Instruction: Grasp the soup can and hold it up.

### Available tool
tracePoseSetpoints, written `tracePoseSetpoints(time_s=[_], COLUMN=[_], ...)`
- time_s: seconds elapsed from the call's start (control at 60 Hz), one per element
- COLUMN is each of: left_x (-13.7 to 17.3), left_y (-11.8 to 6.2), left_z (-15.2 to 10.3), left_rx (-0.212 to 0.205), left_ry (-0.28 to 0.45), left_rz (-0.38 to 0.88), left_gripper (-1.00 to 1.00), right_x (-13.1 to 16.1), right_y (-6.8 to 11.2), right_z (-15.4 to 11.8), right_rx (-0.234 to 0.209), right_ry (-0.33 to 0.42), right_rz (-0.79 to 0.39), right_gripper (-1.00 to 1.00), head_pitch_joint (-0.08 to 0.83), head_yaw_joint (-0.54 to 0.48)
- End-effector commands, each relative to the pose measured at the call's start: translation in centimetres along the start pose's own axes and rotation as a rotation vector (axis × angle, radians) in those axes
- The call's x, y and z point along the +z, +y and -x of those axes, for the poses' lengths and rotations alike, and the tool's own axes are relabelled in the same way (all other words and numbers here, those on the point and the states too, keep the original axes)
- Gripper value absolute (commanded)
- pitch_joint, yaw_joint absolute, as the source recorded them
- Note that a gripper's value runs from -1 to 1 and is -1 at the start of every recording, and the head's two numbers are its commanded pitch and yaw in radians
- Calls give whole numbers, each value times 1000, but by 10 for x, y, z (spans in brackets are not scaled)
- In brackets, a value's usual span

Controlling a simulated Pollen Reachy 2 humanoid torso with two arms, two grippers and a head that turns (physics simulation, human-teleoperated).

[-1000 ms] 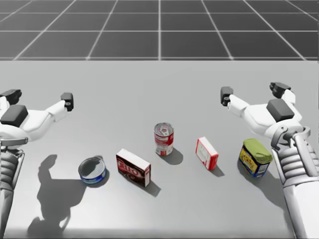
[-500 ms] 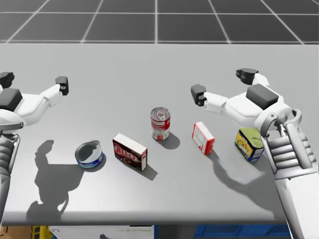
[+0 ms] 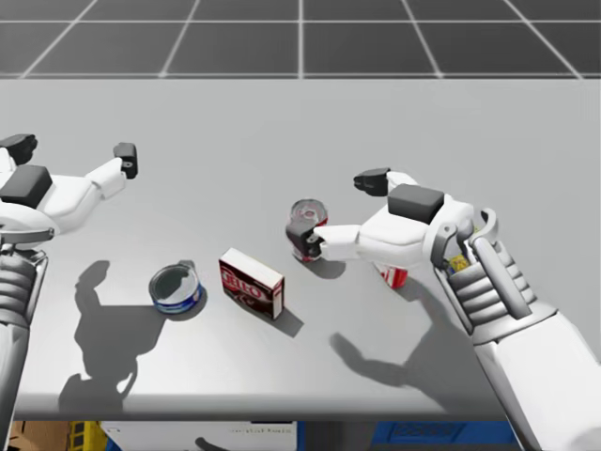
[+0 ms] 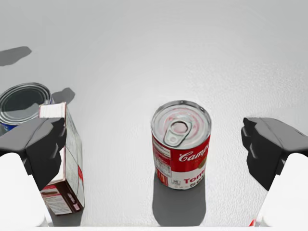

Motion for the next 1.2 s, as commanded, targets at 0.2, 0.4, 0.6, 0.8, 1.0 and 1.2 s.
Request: tracePoseSetpoints(time_s=[0.2, 0.4, 0.6, 0.8, 1.0, 1.2], left_x=[0, 0, 1, 1, 1, 1], left_y=[0, 0, 0, -1, -2, -2], left_z=[0, 0, 0, 0, 0, 0], left_rx=[-3, -4, -4, -6, -8, -9], left_ry=[0, -2, -3, -4, -3, -3], left_rz=[2, 2, 3, 1, 0, -2], left_gripper=[-1000, -1000, -1000, -1000, -1000, -1000], right_x=[-47, -68, -86, -87, -82, -80], right_y=[2, -3, -8, -6, -3, -3], right_z=[13, 15, 23, 30, 31, 35], right_rx=[18, 38, 54, 104, 109, 95], right_ry=[101, 147, 230, 229, 240, 253], right_rz=[-22, -7, 13, 43, 8, -2], right_gripper=[-1000, -1000, -1000, 237, 1000, 1000], head_pitch_joint=[630, 635, 638, 637, 613, 456], head_yaw_joint=[11, 18, 19, 23, 26, 49])
